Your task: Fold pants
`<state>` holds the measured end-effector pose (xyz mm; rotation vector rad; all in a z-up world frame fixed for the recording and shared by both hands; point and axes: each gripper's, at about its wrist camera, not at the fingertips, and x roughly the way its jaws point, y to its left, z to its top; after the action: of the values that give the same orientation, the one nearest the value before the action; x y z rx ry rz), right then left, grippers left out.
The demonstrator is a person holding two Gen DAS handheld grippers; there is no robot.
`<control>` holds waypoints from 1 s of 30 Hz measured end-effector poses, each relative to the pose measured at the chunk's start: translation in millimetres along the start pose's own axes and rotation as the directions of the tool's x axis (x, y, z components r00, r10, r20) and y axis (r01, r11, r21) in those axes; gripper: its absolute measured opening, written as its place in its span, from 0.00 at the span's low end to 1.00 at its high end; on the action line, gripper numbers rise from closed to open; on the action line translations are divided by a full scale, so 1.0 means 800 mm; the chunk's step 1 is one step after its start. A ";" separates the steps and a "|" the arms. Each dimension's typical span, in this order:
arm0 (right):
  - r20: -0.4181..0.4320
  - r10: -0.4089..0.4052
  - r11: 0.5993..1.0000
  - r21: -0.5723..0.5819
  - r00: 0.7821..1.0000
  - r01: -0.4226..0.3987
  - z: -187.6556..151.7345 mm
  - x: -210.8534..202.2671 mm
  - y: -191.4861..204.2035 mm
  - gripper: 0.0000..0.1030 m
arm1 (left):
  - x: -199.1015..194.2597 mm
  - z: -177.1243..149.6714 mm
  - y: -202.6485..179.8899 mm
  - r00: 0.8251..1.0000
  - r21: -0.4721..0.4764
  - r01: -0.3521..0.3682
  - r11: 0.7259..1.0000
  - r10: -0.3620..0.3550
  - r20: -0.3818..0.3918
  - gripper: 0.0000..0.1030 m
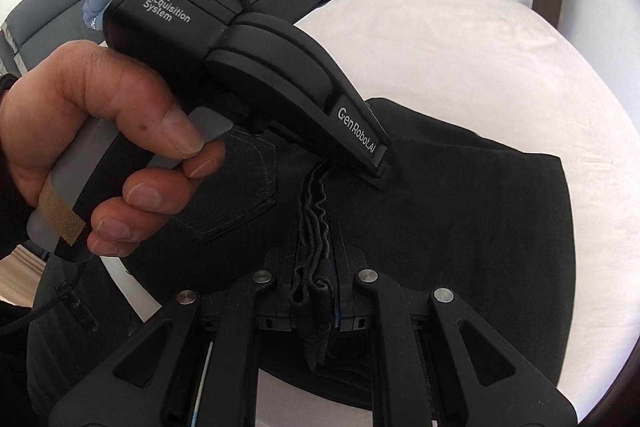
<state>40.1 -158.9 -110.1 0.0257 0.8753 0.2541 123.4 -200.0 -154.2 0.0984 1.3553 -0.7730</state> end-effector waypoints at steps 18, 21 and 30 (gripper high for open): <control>-0.123 0.059 0.996 0.068 0.991 -0.051 0.010 0.072 -0.020 0.13 | 0.009 0.018 0.005 0.998 0.034 -0.067 0.997 0.066 0.024 0.16; -0.128 0.054 0.997 0.067 0.990 -0.046 0.042 0.097 -0.001 0.13 | 0.006 0.013 0.018 0.997 0.025 -0.073 0.997 0.072 0.034 0.20; -0.106 0.287 0.949 0.169 0.952 -0.267 0.036 0.083 -0.007 0.72 | -0.018 -0.008 0.036 0.981 -0.028 -0.157 0.987 0.159 0.113 0.57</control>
<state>104.2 -146.7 -142.5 0.2800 1.0200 0.4556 133.3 -168.7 -153.2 0.1433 1.2294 -0.6229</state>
